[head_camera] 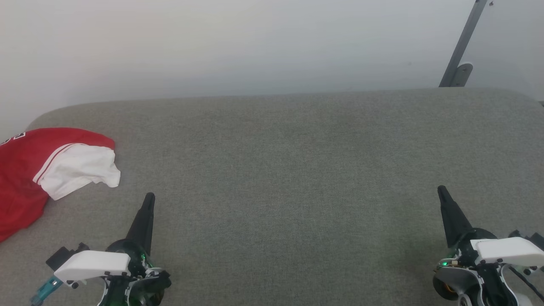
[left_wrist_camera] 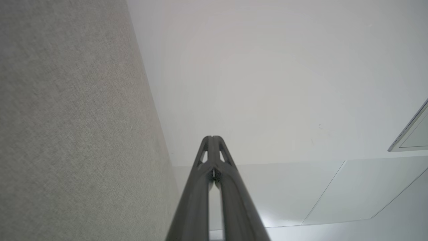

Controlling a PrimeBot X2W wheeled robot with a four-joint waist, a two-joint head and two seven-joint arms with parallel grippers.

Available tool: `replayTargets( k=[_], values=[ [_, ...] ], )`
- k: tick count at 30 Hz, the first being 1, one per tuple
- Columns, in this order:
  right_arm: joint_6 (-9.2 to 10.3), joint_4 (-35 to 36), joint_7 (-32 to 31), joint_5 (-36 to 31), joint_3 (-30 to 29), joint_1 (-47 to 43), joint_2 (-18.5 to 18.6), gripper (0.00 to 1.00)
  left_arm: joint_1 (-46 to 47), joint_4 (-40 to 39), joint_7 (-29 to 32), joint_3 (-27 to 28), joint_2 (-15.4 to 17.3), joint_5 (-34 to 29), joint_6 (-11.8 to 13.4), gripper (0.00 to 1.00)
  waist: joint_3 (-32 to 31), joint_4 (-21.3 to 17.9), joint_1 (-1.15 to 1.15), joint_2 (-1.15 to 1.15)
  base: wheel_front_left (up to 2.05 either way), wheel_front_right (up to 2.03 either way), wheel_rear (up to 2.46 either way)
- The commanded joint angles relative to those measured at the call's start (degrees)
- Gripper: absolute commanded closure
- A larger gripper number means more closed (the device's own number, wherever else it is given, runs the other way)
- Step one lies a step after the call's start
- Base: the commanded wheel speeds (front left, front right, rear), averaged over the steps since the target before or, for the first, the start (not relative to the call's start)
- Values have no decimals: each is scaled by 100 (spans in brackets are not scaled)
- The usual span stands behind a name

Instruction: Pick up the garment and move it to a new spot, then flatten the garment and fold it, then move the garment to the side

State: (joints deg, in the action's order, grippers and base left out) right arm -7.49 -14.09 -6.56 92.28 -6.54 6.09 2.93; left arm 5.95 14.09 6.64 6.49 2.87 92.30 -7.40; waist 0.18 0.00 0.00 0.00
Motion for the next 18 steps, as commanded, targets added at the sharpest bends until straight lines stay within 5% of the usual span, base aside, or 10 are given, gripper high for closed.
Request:
replayTargets(
  k=[1, 9, 10, 18],
  values=[
    [0, 12, -8, 27, -3, 26, -18, 100, 63, -5, -2, 8, -16, 22, -17, 100, 0, 0, 0, 0, 0, 0, 0],
    [0, 12, -8, 27, -2, 26, -18, 100, 63, -6, -2, 8, -16, 22, -17, 100, 0, 0, 0, 0, 0, 0, 0],
    [0, 0, 0, 0, 0, 0, 0, 0, 0, 0, 0, 0, 0, 0, 0, 0, 0, 0, 0, 0, 0, 0, 0],
    [1, -174, 78, -43, 60, -230, -22, 0, -219, 149, -44, -25, -19, 19, 15, 0, 0, -2, 0, 0, 0, 0, 0]
  ],
)
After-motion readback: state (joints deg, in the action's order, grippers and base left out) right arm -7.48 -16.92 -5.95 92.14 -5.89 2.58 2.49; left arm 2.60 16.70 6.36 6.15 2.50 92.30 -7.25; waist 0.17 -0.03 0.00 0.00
